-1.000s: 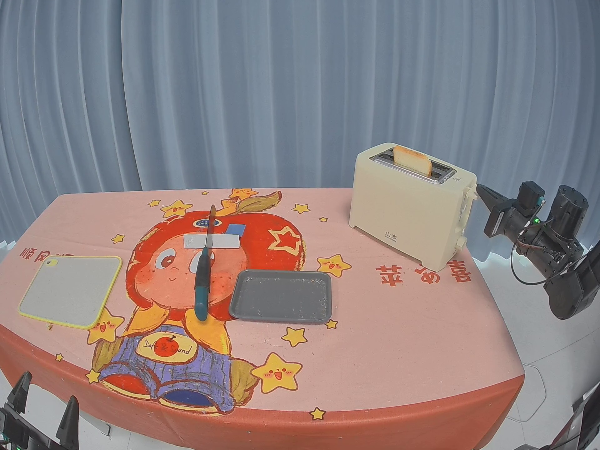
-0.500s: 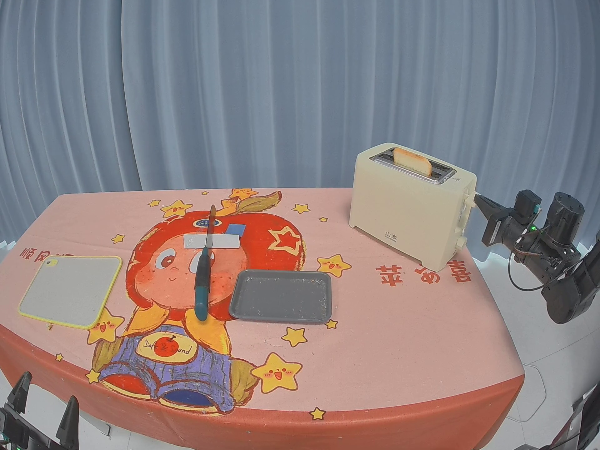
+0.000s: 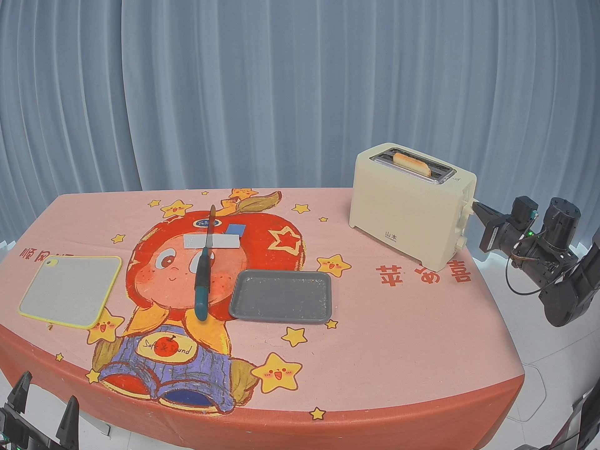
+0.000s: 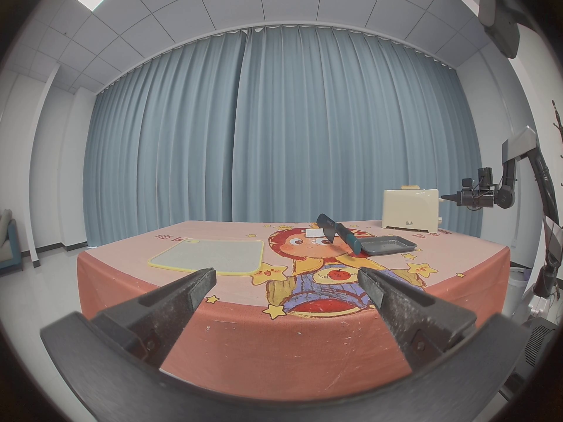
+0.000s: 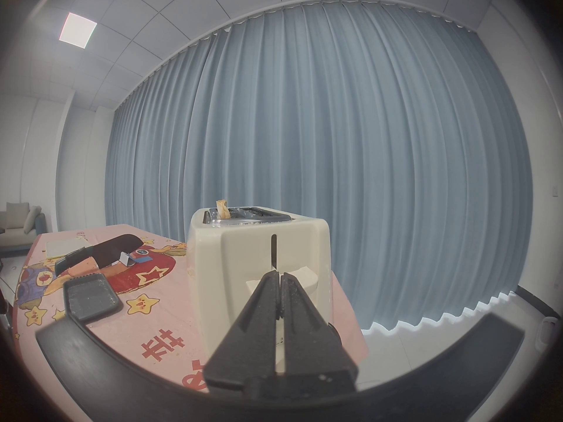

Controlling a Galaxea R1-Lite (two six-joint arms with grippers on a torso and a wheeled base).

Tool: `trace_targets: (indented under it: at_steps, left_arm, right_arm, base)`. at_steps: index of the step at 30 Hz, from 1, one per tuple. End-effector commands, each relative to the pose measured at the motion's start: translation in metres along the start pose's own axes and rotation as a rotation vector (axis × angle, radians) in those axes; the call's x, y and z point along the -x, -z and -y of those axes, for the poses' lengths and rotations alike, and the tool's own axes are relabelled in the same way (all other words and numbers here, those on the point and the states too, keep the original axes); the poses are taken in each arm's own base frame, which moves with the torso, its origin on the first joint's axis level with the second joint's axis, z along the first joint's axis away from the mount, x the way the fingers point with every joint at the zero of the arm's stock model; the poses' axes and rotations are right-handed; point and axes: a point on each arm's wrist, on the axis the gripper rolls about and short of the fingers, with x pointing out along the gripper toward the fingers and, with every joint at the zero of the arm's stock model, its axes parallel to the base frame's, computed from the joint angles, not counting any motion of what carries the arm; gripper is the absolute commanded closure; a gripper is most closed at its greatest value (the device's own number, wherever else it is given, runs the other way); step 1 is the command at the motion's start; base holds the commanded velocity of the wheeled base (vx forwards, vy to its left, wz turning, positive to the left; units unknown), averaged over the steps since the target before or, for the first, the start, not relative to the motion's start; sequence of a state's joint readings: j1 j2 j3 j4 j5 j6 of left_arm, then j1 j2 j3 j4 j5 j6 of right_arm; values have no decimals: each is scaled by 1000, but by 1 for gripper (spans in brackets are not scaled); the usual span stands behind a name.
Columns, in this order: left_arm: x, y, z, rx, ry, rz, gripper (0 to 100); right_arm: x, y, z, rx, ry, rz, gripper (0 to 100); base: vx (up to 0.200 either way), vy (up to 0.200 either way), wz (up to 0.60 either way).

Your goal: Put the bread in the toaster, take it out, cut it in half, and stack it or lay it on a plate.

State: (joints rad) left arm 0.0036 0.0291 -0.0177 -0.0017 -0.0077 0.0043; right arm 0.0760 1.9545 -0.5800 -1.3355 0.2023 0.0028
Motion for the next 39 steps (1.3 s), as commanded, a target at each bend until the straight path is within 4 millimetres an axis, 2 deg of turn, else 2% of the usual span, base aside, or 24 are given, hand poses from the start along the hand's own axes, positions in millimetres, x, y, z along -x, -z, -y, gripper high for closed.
trace_targets:
  at_steps: [1, 10, 39]
  left_arm:
    - [-1, 5, 0, 0, -1, -19, 0]
    - [-1, 5, 0, 0, -1, -16, 0]
    - [-1, 5, 0, 0, -1, -18, 0]
  right_arm:
    - [-1, 5, 0, -4, -1, -17, 100]
    - [-5, 17, 1, 7, -1, -54, 100]
    - [-4, 29, 1, 0, -2, -96, 100]
  base:
    - [0, 0, 0]
    - [0, 0, 0]
    - [0, 0, 0]
